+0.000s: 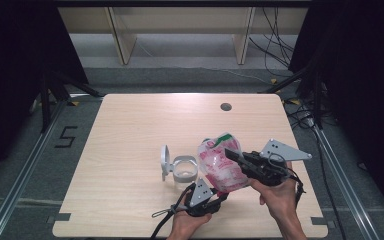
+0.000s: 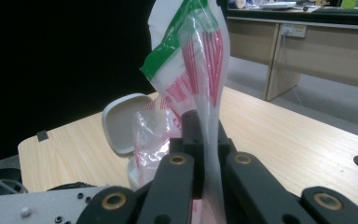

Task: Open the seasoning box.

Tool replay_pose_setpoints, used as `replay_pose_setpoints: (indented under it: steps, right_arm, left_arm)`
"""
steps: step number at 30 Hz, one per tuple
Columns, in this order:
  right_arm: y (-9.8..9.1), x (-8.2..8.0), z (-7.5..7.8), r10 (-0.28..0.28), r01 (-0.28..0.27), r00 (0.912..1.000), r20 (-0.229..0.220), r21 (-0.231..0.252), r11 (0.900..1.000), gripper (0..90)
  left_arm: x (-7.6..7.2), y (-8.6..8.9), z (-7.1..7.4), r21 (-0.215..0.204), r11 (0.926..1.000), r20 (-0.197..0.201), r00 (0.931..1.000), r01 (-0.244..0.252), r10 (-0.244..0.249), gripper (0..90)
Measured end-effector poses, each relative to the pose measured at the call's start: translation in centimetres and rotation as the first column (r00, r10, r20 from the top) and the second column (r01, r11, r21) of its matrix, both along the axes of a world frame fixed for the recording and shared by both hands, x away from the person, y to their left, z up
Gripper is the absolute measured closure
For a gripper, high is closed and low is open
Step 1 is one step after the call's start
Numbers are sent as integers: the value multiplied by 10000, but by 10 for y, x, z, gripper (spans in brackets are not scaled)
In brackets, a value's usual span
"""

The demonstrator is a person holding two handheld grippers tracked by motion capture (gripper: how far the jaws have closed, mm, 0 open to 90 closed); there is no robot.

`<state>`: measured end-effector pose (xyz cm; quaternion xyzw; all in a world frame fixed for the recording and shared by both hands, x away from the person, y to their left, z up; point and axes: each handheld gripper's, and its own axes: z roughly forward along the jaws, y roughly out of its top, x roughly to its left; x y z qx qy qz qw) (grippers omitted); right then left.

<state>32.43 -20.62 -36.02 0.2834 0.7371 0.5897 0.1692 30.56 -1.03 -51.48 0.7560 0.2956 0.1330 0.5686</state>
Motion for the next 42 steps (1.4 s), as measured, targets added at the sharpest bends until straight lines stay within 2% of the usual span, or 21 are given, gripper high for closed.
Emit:
replay_pose_setpoints:
  steps: [2,3,6,7,8,9,10,12,13,15,17,18,19,21,24,25,28,32,33,36,42]
  right_arm:
    - [3,4,2,2,0,9999,141,-132,9999,900]
    - [7,6,3,-46,47,10000,56,-40,10000,900]
    - [13,13,5,-2,7,9998,201,-243,9997,900]
    - [17,14,5,-22,20,9999,-98,-106,9999,900]
    - [24,20,4,88,-89,10000,-15,-135,9999,900]
    - [24,20,4,88,-89,10000,-15,-135,9999,900]
    - [29,23,4,84,-85,9998,-162,-75,9999,900]
    - [31,26,3,173,-173,9998,-60,-48,9998,900]
    - [34,27,3,249,-250,9994,-238,-35,9997,900]
    - [35,29,3,132,-134,9998,-174,-119,9998,900]
    - [40,31,3,221,-222,9995,-240,-17,9998,900]
    - [43,35,4,332,-332,9992,-232,-34,9994,900]
    - [43,35,4,332,-332,9992,-232,-34,9994,900]
    - [47,38,3,344,-346,9993,-157,-120,9993,900]
    - [54,37,2,138,-155,9992,-387,-444,9989,900]
    - [57,38,1,91,-107,9994,-321,-505,9987,900]
    - [60,39,0,181,-190,9998,-121,-793,9967,900]
    - [63,40,1,213,-224,9996,-163,-744,9970,900]
    - [64,41,1,178,-188,9998,-130,-818,9965,900]
    - [67,40,2,148,-168,9995,-266,-768,9969,900]
    - [73,44,2,174,-184,9998,-119,-825,9964,900]
  left_arm:
    - [-1,0,0,-365,9993,-62,10000,3,-5,744]
    - [-3,-1,0,-829,9963,-216,9996,-215,197,757]
    - [-4,0,0,-1021,9939,-428,9983,-429,387,765]
    - [-4,1,0,-1093,9924,-438,9977,-571,526,765]
    - [-3,5,0,-580,9963,-281,9977,-632,617,770]
    - [-3,3,-1,-939,9927,-308,9969,-752,726,770]
    - [-3,4,-2,-877,9913,-180,9951,-984,972,774]
    - [-3,5,-3,-809,9910,-180,9943,-1063,1052,775]
    - [-2,8,-3,-534,9914,-112,9929,-1192,1188,778]
    - [-3,7,-3,-538,9900,-68,9914,-1307,1305,779]
    - [-3,6,-3,-481,9885,94,9896,-1430,1437,782]
    - [-3,4,-4,-648,9869,220,9885,-1478,1495,785]
    - [-3,3,-3,-551,9854,174,9866,-1611,1623,785]
    - [-4,0,-4,-689,9862,102,9884,-1506,1516,786]
    - [-2,-6,-5,-809,9871,47,9903,-1381,1389,789]
    - [-2,-9,-5,-1003,9855,-31,9905,-1369,1372,790]
    - [-3,-10,-3,-1000,9876,-41,9926,-1213,1215,791]
    - [-4,-13,0,-1069,9866,-4,9923,-1232,1239,792]
    - [-5,-12,2,-922,9886,132,9926,-1188,1205,793]
    - [-5,-13,3,-900,9880,250,9914,-1258,1285,793]
    - [-3,-14,5,-1091,9869,168,9925,-1186,1211,793]
